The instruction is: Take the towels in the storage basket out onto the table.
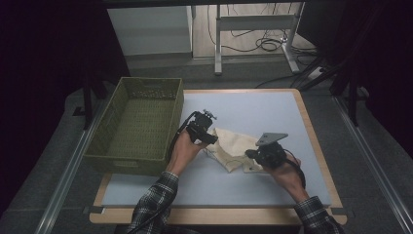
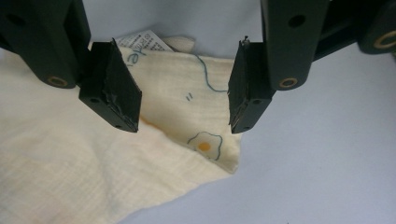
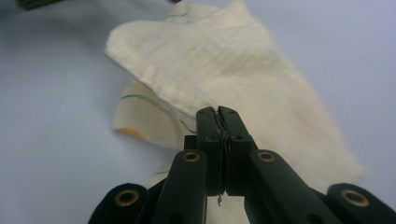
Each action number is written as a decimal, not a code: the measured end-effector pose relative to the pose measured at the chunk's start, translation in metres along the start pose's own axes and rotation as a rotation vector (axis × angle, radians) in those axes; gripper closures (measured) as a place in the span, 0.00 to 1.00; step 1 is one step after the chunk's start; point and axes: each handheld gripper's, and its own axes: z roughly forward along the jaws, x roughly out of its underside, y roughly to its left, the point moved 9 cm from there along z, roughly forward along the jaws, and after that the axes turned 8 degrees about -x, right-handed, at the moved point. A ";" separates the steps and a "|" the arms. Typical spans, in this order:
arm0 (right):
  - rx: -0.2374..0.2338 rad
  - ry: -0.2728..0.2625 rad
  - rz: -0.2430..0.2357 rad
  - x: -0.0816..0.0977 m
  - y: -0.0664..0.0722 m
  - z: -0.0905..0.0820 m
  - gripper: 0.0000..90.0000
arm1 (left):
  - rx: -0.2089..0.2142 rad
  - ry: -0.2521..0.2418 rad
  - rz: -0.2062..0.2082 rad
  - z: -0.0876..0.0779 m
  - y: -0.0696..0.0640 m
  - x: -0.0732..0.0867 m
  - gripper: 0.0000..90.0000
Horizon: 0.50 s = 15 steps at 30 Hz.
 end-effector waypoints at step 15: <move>0.165 -0.001 0.115 0.009 -0.088 -0.037 0.98 | -0.023 0.082 -0.061 0.043 0.014 0.013 0.55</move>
